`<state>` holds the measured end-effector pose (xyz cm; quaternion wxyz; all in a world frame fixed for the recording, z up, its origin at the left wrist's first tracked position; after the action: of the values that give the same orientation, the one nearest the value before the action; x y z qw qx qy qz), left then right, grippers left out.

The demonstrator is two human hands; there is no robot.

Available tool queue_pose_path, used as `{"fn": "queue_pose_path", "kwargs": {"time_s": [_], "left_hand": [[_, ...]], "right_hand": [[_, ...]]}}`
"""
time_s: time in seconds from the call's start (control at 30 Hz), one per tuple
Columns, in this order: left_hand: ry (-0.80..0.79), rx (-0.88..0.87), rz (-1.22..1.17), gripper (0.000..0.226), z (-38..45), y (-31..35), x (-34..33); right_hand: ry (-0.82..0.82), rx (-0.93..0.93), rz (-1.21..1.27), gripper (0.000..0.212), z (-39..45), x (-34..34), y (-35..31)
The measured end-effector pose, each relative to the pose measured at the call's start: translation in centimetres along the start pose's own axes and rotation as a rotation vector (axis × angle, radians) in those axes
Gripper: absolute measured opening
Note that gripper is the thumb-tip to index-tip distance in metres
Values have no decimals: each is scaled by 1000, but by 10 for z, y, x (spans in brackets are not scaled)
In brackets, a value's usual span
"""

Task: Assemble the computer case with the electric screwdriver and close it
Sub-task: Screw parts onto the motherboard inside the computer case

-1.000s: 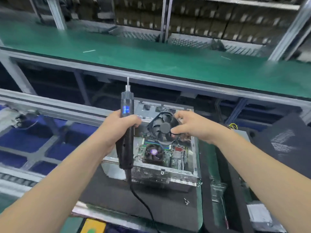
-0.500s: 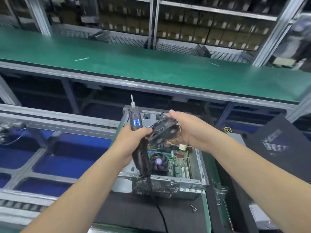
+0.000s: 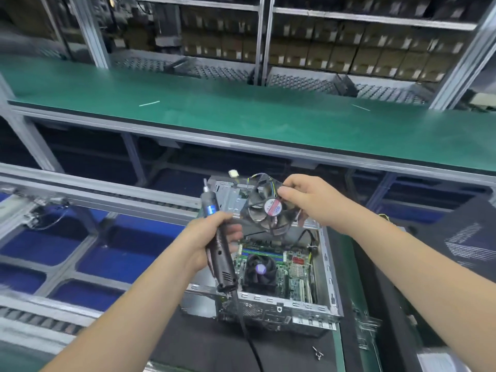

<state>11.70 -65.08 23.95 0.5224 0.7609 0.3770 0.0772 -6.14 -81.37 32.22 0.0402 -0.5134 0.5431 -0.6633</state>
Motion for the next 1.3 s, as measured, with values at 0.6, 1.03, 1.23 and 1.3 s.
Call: {"fn": "queue_pose_path", "kwargs": {"time_s": [0.6,1.03,1.23,1.3], "left_hand": [[3,-394,419,28,-14,2,38],[-208,-392,670,30,-17,-16,36],[-437,-294,1194,46,-8,-35,12],[-520,-245,1291,53,-6,-50,4]], "right_hand": [[-200,-230,-94,30,2,-112,65],[-557,-292,-364,32,-31,-154,80],[-524,-335,-321,34,-37,-147,80],[-500,-345,-300,25,-38,-147,81]]}}
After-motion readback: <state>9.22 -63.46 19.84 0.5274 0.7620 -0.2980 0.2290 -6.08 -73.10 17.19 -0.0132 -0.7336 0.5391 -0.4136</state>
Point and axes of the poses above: each hand's wrist, its own z-axis towards the middle knuckle, its own x-axis out of the back of the hand, y = z × x, the point moved 2 cm from there along z, towards the middle knuckle, and after that the axes turned 8 degrees about -x, right-handed, at the moved point
